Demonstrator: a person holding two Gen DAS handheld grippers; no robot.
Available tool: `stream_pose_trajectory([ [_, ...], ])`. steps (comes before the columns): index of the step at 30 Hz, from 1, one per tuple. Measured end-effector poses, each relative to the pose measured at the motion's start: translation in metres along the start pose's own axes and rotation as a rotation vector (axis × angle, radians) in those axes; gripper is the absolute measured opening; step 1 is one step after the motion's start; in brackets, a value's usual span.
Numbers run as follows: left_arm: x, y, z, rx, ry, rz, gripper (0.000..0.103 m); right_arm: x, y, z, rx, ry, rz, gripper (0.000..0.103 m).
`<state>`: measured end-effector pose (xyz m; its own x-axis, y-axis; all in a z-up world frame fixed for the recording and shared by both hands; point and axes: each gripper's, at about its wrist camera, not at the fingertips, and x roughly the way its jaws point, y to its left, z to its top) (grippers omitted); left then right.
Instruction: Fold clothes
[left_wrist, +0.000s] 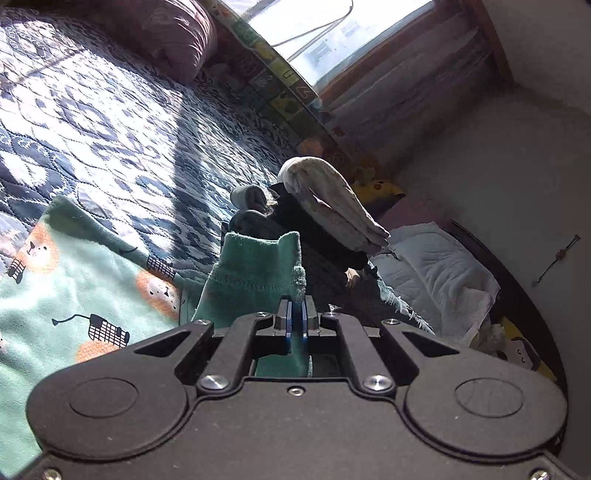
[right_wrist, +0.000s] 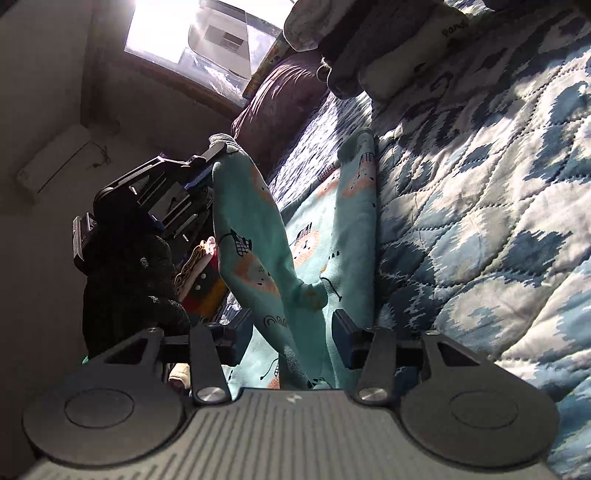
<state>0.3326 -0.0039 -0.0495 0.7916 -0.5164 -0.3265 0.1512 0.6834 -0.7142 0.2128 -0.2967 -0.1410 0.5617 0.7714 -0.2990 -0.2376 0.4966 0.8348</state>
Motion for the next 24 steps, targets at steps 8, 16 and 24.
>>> stream_pose_trajectory([
  [8, 0.055, 0.004, -0.005, 0.017, 0.045, 0.124, 0.002, 0.000, 0.021, -0.039, -0.180, 0.040, -0.176, 0.037],
  [16, 0.092, 0.005, -0.017, 0.116, 0.097, 0.226, 0.002, 0.000, 0.009, -0.037, -0.132, 0.045, -0.191, 0.036],
  [24, 0.137, 0.007, -0.033, 0.211, 0.200, 0.337, 0.004, 0.002, 0.004, -0.033, -0.098, 0.061, -0.187, 0.035],
])
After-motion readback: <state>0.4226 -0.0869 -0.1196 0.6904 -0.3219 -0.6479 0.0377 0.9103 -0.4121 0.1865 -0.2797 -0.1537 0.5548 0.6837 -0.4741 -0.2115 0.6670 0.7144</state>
